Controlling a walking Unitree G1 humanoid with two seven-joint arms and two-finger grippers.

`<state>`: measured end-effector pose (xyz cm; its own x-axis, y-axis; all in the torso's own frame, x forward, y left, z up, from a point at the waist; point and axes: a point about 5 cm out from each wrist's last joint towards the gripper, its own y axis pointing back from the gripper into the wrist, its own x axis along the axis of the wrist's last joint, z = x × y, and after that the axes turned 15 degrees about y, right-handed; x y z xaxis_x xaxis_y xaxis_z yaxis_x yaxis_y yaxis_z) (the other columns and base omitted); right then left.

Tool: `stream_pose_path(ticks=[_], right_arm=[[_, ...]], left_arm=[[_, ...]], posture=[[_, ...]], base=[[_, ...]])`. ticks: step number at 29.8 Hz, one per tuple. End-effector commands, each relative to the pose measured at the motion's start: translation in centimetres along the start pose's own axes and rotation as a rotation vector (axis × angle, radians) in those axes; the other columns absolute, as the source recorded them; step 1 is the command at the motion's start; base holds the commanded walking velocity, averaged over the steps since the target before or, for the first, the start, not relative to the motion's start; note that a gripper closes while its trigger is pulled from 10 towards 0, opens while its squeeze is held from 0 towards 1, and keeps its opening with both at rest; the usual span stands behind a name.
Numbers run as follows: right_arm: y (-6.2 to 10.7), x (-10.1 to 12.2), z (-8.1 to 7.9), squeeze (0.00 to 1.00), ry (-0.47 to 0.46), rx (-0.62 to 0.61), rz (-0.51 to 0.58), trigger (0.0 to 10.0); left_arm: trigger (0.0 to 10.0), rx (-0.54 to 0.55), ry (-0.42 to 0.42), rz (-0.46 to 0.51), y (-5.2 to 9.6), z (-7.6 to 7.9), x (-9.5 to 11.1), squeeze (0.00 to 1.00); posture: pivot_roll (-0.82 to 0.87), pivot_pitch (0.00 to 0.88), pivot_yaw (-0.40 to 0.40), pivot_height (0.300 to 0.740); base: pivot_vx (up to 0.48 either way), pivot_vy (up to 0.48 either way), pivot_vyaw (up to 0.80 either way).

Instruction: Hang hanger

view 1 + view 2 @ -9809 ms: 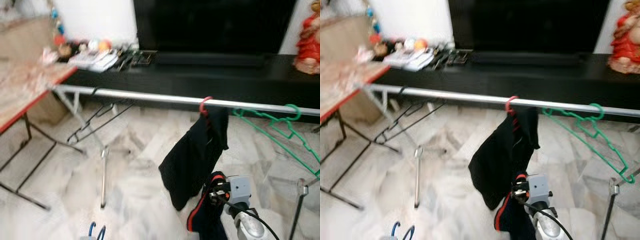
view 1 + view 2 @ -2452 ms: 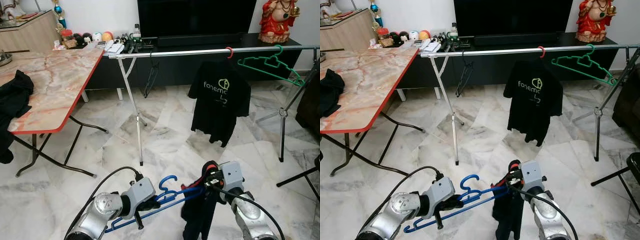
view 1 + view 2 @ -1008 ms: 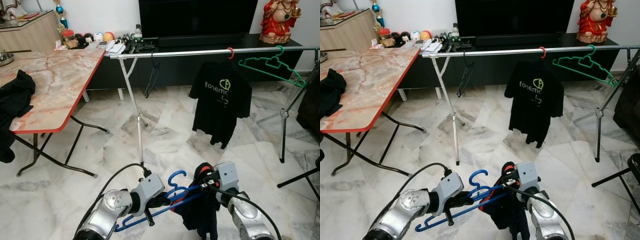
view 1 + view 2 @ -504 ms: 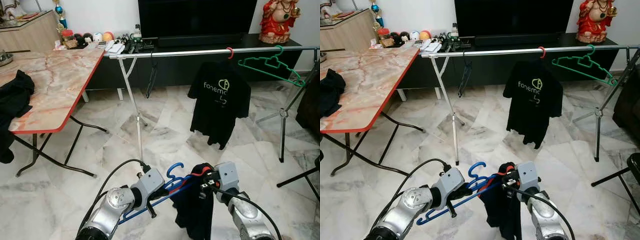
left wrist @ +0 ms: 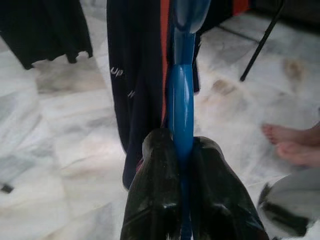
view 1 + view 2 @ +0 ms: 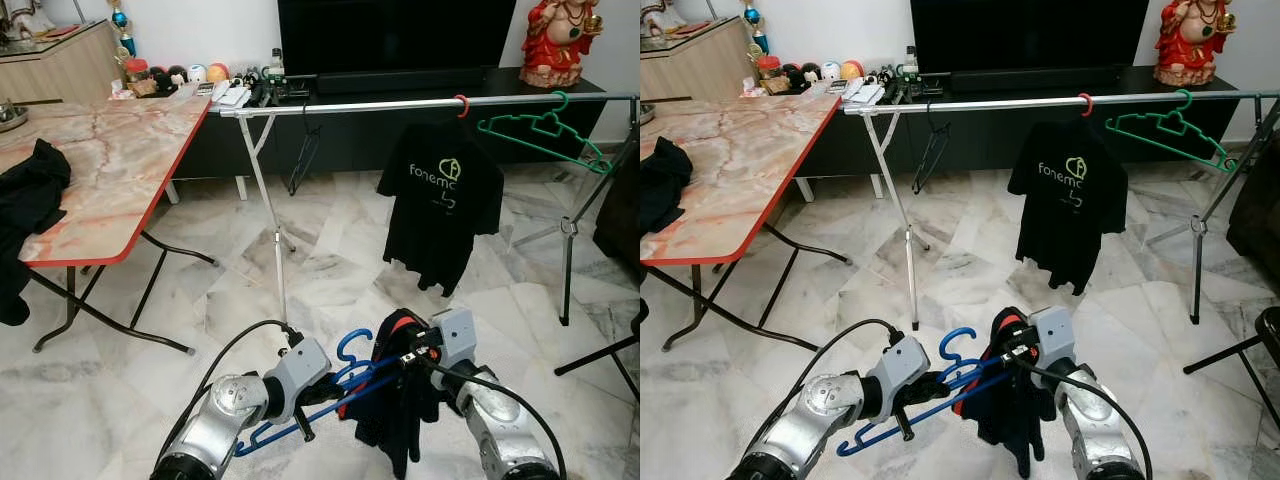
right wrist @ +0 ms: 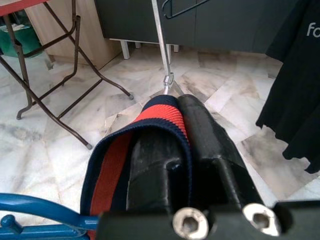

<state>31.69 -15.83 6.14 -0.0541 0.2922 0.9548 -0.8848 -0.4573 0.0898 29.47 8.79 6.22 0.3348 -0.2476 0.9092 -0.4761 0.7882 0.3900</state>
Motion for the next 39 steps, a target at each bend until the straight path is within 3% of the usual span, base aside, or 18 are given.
stream_pose_path(ticks=[1, 7, 15, 28, 39], right_arm=[[-0.4, 1.0, 0.2, 0.00, 0.018, 0.012, 0.044, 10.0], [-0.2, 1.0, -0.2, 0.00, 0.019, 0.061, 0.047, 10.0], [0.0, 1.2, -1.0, 0.00, -0.028, 0.159, 0.063, 10.0], [0.9, 1.5, -1.5, 0.00, -0.063, 0.289, 0.068, 10.0], [1.4, 2.2, -1.3, 0.00, -0.056, 0.328, 0.079, 10.0]], left_arm=[[10.0, -0.014, 0.001, 0.024, 0.1, 0.1, 0.5, 0.00], [10.0, -0.051, 0.051, 0.067, 0.0, 0.5, 1.1, 0.00], [10.0, 0.034, -0.002, 0.065, -0.7, 0.2, 1.4, 0.00], [10.0, 0.024, -0.001, 0.073, -1.1, 0.5, 1.6, 0.00], [10.0, 0.023, 0.033, 0.155, -2.2, 1.2, 3.2, 0.00]], posture=[[0.03, 0.050, 0.022, 0.740], [0.03, 0.051, 0.022, 0.740], [0.02, 0.054, 0.022, 0.740], [0.02, 0.055, 0.024, 0.740], [0.02, 0.057, 0.025, 0.740]], base=[[0.000, 0.000, 0.00], [0.000, 0.000, 0.00], [0.000, 0.000, 0.00], [0.000, 0.000, 0.00], [0.000, 0.000, 0.00]])
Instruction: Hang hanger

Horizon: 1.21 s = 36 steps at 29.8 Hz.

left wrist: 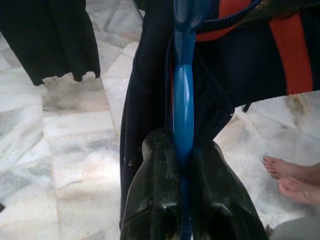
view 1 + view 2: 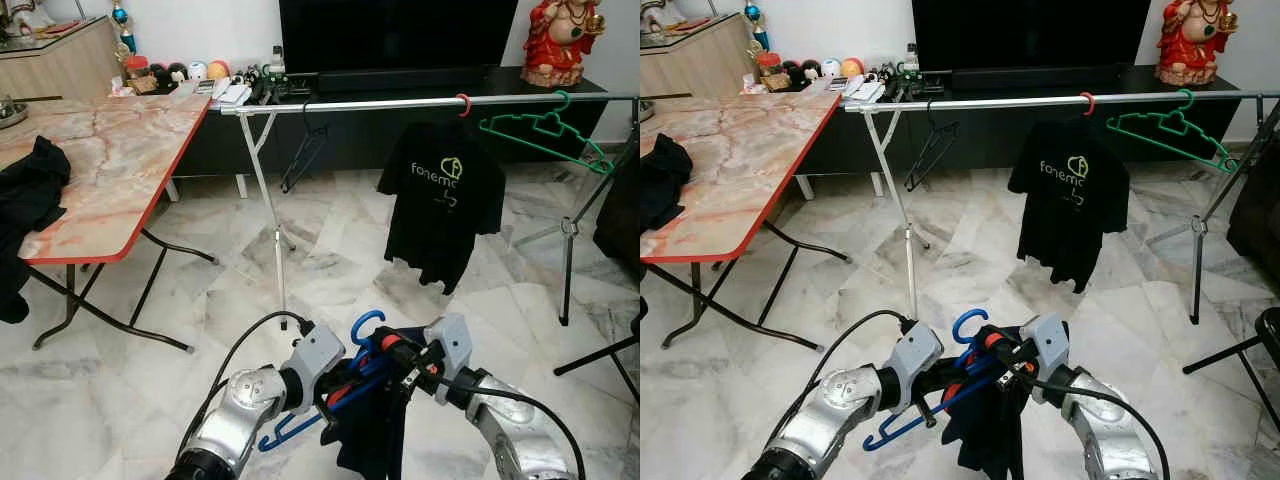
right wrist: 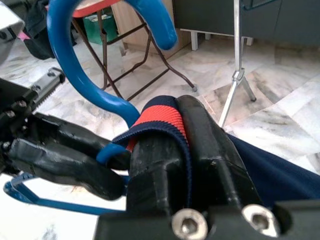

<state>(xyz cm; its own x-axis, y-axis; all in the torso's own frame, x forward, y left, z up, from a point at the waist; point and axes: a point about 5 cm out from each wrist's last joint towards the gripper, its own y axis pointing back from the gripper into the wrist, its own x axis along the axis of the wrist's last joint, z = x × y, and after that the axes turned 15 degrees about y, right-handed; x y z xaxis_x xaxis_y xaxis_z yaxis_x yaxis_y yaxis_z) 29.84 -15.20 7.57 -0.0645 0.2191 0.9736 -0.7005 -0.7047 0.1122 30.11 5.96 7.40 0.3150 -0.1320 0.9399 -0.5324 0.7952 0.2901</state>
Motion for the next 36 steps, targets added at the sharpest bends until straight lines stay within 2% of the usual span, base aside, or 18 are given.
stream_pose_path(ticks=[1, 8, 11, 16, 17, 23, 31, 32, 33, 34, 36], right_arm=[[-0.2, 0.5, -0.3, 0.00, 0.002, 0.025, 0.026, 10.0], [-0.2, 0.7, -0.6, 0.00, -0.006, 0.037, 0.029, 10.0], [-0.2, 0.8, -0.6, 0.00, -0.008, 0.038, 0.029, 10.0], [-0.1, 0.8, -0.5, 0.00, 0.001, 0.015, 0.027, 10.0], [0.1, 0.8, 0.1, 0.00, 0.006, -0.040, 0.026, 10.0], [0.7, 1.0, 1.0, 0.00, -0.002, -0.116, 0.044, 10.0], [0.9, 1.2, 0.9, 0.00, -0.015, -0.095, 0.056, 10.0], [0.9, 1.2, 0.9, 0.58, -0.020, -0.094, 0.060, 10.0], [0.9, 1.2, 0.9, 0.58, -0.020, -0.094, 0.060, 10.0], [0.9, 1.3, 0.9, 0.89, -0.020, -0.094, 0.061, 10.0], [0.9, 1.2, 0.8, 0.91, -0.018, -0.092, 0.059, 10.0]], left_arm=[[10.0, 0.007, -0.016, 0.048, -0.3, 0.0, 1.2, 0.00], [10.0, 0.056, 0.040, 0.134, -0.7, -0.2, 2.3, 0.00], [10.0, 0.058, 0.091, 0.184, -0.9, -0.1, 2.9, 0.00], [10.0, 0.049, 0.089, 0.183, -1.1, 0.3, 2.8, 0.00], [10.0, 0.050, 0.091, 0.179, -1.1, 0.3, 2.6, 0.00], [10.0, 0.051, 0.101, 0.169, -0.9, 0.3, 2.2, 0.00], [10.0, 0.058, 0.109, 0.169, -0.9, 0.3, 2.0, 0.00], [10.0, 0.059, 0.110, 0.171, -0.9, 0.3, 2.1, 0.00], [10.0, 0.059, 0.110, 0.171, -0.9, 0.3, 2.1, 0.00], [10.0, 0.060, 0.111, 0.174, -0.9, 0.3, 2.1, 0.00], [10.0, 0.064, 0.115, 0.179, -0.9, 0.3, 2.1, 0.00]], posture=[[0.02, 0.057, 0.025, 0.740], [0.02, 0.057, 0.024, 0.740], [0.02, 0.058, 0.024, 0.740], [0.02, 0.057, 0.024, 0.740], [0.02, 0.057, 0.023, 0.740], [0.02, 0.059, 0.023, 0.740], [0.02, 0.059, 0.020, 0.740], [0.02, 0.059, 0.020, 0.740], [0.02, 0.059, 0.020, 0.740], [0.02, 0.059, 0.021, 0.740], [0.02, 0.059, 0.020, 0.740]], base=[[0.000, 0.000, 0.00], [0.000, 0.000, 0.00], [0.000, 0.000, 0.00], [0.000, 0.000, 0.00], [0.000, 0.000, 0.00], [0.000, 0.000, 0.00], [0.000, 0.000, 0.00], [0.000, 0.000, 0.00], [0.000, 0.000, 0.00], [0.000, 0.000, 0.00], [0.000, 0.000, 0.00]])
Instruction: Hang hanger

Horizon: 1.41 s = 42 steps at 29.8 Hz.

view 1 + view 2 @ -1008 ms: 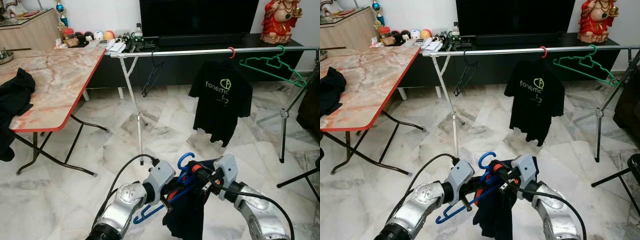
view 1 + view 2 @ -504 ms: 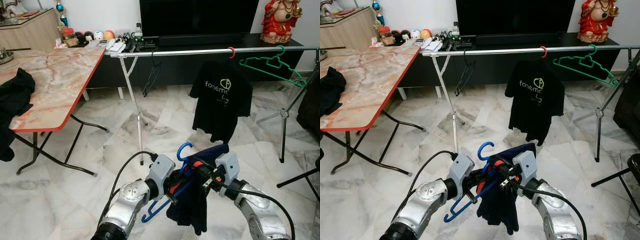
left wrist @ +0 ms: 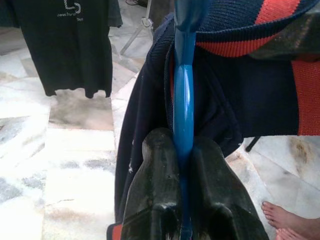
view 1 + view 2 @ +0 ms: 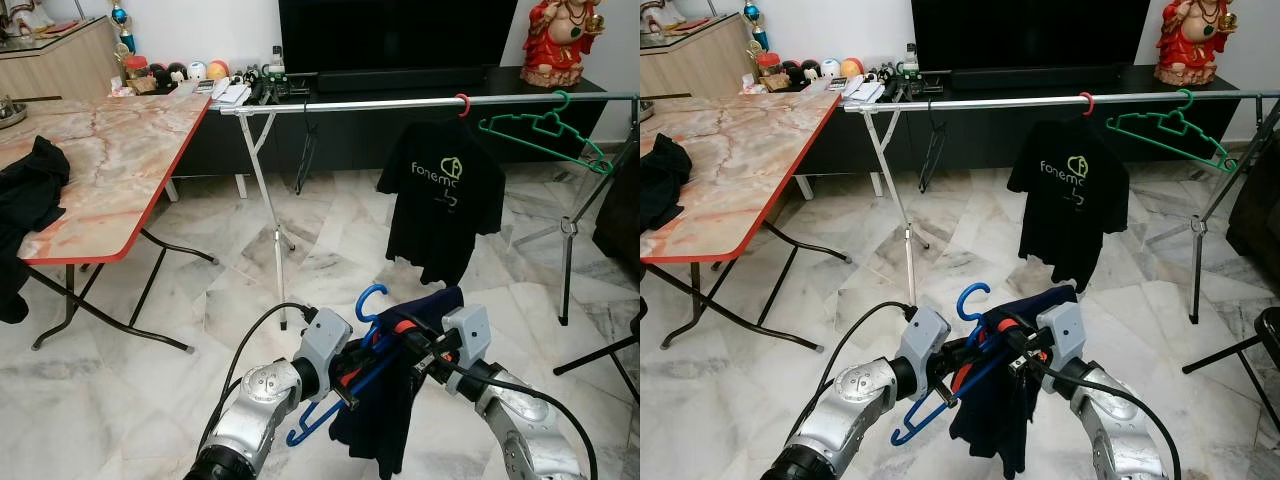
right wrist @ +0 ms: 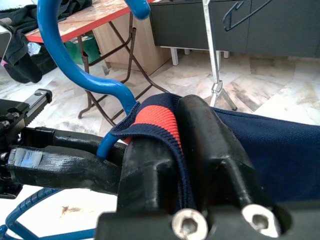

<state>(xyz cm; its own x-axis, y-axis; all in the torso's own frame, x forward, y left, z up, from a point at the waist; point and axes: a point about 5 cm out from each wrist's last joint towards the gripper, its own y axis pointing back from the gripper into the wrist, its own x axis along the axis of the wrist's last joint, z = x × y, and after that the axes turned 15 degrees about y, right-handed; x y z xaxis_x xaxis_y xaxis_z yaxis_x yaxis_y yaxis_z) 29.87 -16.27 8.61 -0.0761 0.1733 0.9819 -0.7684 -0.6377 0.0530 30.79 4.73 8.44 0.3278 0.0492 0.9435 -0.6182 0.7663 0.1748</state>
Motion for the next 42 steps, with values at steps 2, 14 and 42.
stream_pose_path(ticks=[2, 14, 42], right_arm=[[0.1, 0.4, -0.2, 0.90, 0.012, 0.016, 0.013, 10.0], [0.9, -0.9, -0.7, 0.91, 0.026, 0.021, -0.054, 10.0], [2.6, -0.7, -1.1, 0.91, 0.006, 0.026, -0.060, 10.0]], left_arm=[[10.0, 0.009, 0.004, 0.053, 0.0, -0.1, 0.9, 0.00], [10.0, 0.027, 0.020, 0.078, 0.0, -0.3, 1.3, 0.00], [10.0, 0.049, 0.020, 0.079, 0.3, -0.9, 1.1, 0.00]], posture=[[0.02, 0.060, 0.020, 0.740], [0.02, 0.060, 0.019, 0.740], [0.01, 0.061, 0.016, 0.740]], base=[[0.000, 0.000, 0.00], [0.000, 0.000, 0.00], [0.000, 0.000, 0.00]])
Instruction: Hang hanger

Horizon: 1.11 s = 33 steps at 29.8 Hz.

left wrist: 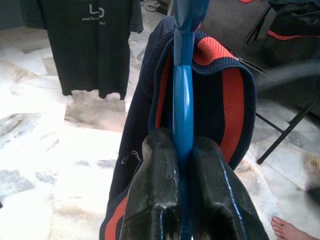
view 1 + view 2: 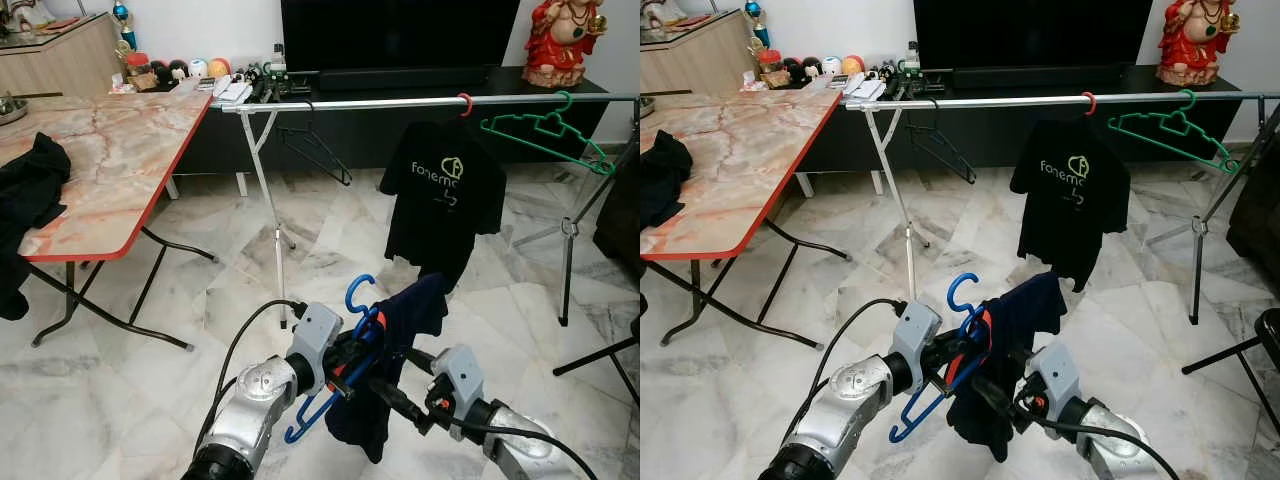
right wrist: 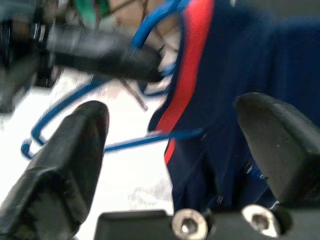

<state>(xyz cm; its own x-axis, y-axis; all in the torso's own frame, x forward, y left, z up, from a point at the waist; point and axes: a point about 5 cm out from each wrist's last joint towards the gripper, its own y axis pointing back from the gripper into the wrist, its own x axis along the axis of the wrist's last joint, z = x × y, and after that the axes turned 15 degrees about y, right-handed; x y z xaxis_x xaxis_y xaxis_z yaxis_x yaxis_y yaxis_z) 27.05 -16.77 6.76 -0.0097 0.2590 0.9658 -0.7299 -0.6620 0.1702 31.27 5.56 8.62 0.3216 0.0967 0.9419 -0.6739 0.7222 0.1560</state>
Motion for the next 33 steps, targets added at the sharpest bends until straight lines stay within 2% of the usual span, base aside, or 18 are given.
stream_pose_path(ticks=[1, 5, 6, 8, 9, 11, 12, 13, 16, 19, 21, 22, 23, 25, 28, 30, 31, 33], right_arm=[[0.5, 1.7, 1.0, 0.91, -0.028, -0.051, 0.085, 10.0], [1.2, 4.1, 2.4, 0.90, -0.033, -0.085, 0.178, 10.0], [1.6, 4.8, 3.1, 0.89, -0.005, -0.092, 0.188, 10.0], [1.7, 5.0, 3.4, 0.89, 0.011, -0.095, 0.185, 10.0], [2.3, 5.5, 4.7, 0.88, 0.075, -0.114, 0.154, 10.0], [2.8, 6.1, 6.1, 0.84, 0.128, -0.137, 0.125, 10.0], [3.1, 6.4, 6.8, 0.11, 0.157, -0.130, 0.107, 10.0], [3.4, 6.8, 7.7, 0.00, 0.205, -0.107, 0.073, 10.0], [3.5, 6.8, 8.7, 0.00, 0.242, -0.070, 0.007, 10.0], [4.1, 7.5, 10.0, 0.00, 0.331, 0.056, -0.072, 10.0], [4.1, 7.7, 10.2, 0.00, 0.335, 0.075, -0.079, 10.0], [4.3, 8.0, 10.3, 0.00, 0.337, 0.141, -0.095, 10.0], [4.3, 8.0, 10.3, 0.00, 0.337, 0.141, -0.095, 10.0], [4.5, 7.8, 9.9, 0.00, 0.333, 0.323, -0.142, 10.0], [4.8, 6.3, 8.4, 0.00, 0.299, 0.550, -0.217, 10.0], [4.9, 5.9, 8.0, 0.00, 0.280, 0.613, -0.236, 10.0], [4.8, 5.8, 7.7, 1.00, 0.250, 0.661, -0.238, 10.0], [4.7, 5.3, 7.3, 1.00, 0.205, 0.721, -0.251, 10.0]], left_arm=[[10.0, -0.012, -0.007, 0.037, 0.0, -0.1, 0.7, 0.00], [10.0, -0.008, -0.018, 0.024, 0.2, -0.5, 0.6, 0.00], [10.0, -0.008, -0.021, 0.018, 0.4, -0.7, 0.5, 0.00], [10.0, -0.009, -0.022, 0.015, 0.4, -0.7, 0.5, 0.00], [10.0, -0.020, -0.037, -0.005, 0.6, -0.9, 0.3, 0.00], [10.0, -0.037, -0.050, -0.026, 0.8, -0.9, 0.1, 0.00], [10.0, -0.053, -0.055, -0.038, 1.0, -1.0, 0.1, 0.00], [10.0, -0.082, -0.066, -0.053, 1.2, -0.9, 0.0, 0.00], [10.0, -0.135, -0.079, -0.073, 1.4, -0.7, 0.0, 0.00], [10.0, -0.267, -0.106, -0.123, 1.7, 0.3, 0.1, 0.00], [10.0, -0.285, -0.113, -0.134, 1.7, 0.4, 0.1, 0.00], [10.0, -0.336, -0.145, -0.172, 1.8, 0.7, 0.0, 0.00], [10.0, -0.336, -0.145, -0.172, 1.8, 0.7, 0.0, 0.00], [10.0, -0.412, -0.207, -0.242, 1.9, 1.2, -0.3, 0.00], [10.0, -0.460, -0.264, -0.320, 1.8, 1.4, -0.5, 0.00], [10.0, -0.470, -0.271, -0.330, 1.7, 1.4, -0.4, 0.00], [10.0, -0.481, -0.287, -0.348, 1.7, 1.4, -0.4, 0.00], [10.0, -0.491, -0.314, -0.373, 1.8, 1.3, -0.3, 0.00]], posture=[[0.01, 0.061, 0.016, 0.740], [0.00, 0.063, 0.017, 0.740], [0.00, 0.063, 0.017, 0.740], [0.00, 0.063, 0.017, 0.740], [0.00, 0.063, 0.017, 0.740], [0.00, 0.062, 0.016, 0.740], [0.00, 0.061, 0.017, 0.740], [-0.01, 0.060, 0.016, 0.740], [-0.01, 0.057, 0.017, 0.740], [-0.03, 0.047, 0.012, 0.740], [-0.03, 0.045, 0.011, 0.740], [-0.04, 0.037, 0.010, 0.740], [-0.04, 0.037, 0.010, 0.740], [-0.04, 0.028, 0.009, 0.740], [-0.03, 0.016, 0.004, 0.740], [-0.03, 0.011, 0.005, 0.740], [-0.03, 0.008, 0.005, 0.740], [-0.02, 0.005, 0.006, 0.740]], base=[[0.000, 0.000, 0.00], [0.000, 0.000, 0.00], [0.000, 0.000, 0.00], [0.000, 0.000, 0.00], [0.000, 0.000, 0.00], [0.000, 0.000, 0.00], [0.000, 0.000, 0.00], [0.000, 0.000, 0.00], [0.000, 0.000, 0.00], [0.000, 0.000, 0.00], [0.000, 0.000, 0.00], [0.000, 0.000, 0.00], [0.000, 0.000, 0.00], [0.000, 0.000, 0.00], [0.000, 0.000, 0.00], [0.000, 0.000, 0.00], [0.000, 0.000, 0.00], [0.000, 0.000, 0.00]])
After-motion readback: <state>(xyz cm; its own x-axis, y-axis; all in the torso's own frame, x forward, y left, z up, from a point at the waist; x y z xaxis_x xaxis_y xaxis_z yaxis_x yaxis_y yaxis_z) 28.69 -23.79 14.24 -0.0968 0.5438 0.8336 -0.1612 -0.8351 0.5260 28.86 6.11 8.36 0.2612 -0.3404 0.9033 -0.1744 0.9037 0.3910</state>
